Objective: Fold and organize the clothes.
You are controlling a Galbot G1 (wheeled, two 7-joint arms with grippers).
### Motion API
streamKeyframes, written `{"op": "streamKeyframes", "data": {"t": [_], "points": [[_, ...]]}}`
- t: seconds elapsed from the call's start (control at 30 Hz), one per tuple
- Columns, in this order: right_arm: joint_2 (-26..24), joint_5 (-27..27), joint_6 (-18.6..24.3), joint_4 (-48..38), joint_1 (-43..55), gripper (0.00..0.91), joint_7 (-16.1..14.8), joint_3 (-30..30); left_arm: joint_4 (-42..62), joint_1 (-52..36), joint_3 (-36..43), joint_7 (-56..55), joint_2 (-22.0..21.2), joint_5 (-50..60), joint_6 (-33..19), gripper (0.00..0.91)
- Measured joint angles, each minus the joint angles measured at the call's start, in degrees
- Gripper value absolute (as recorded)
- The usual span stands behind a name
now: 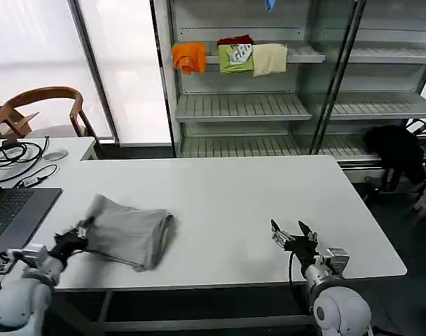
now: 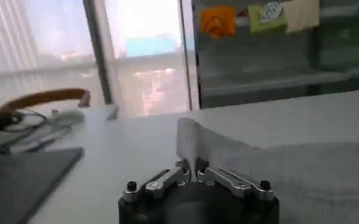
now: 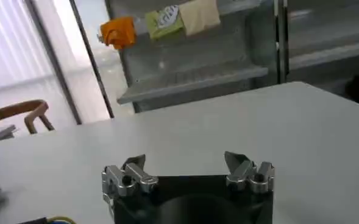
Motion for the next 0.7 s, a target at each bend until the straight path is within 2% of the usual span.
{"op": "streamKeyframes", "data": {"t": [0.2, 0.4, 0.57, 0.7], "points": [[0.2, 0.0, 0.1, -0.9, 0.6, 0.907, 0.0, -0.6, -1.7, -2.2, -5.1, 2.0, 6.8, 3.6, 0.5, 0.02], [0.0, 0.0, 0.4, -1.8, 0.7, 0.907, 0.0, -0.8, -5.1, -3.1, -6.9, 3.6, 10.2, 6.9, 1.1, 0.02], [-0.5, 0.3, 0.9, -2.6, 0.4, 0.907, 0.0, -0.3, -8.8, -2.3, -6.4, 4.2, 10.2, 10.5, 0.8, 0.02], [-0.8, 0.4, 1.4, -3.3, 0.2, 0.907, 0.0, -0.2, -11.9, -0.4, -3.2, 3.5, 6.6, 14.0, 0.0, 0.02]]}}
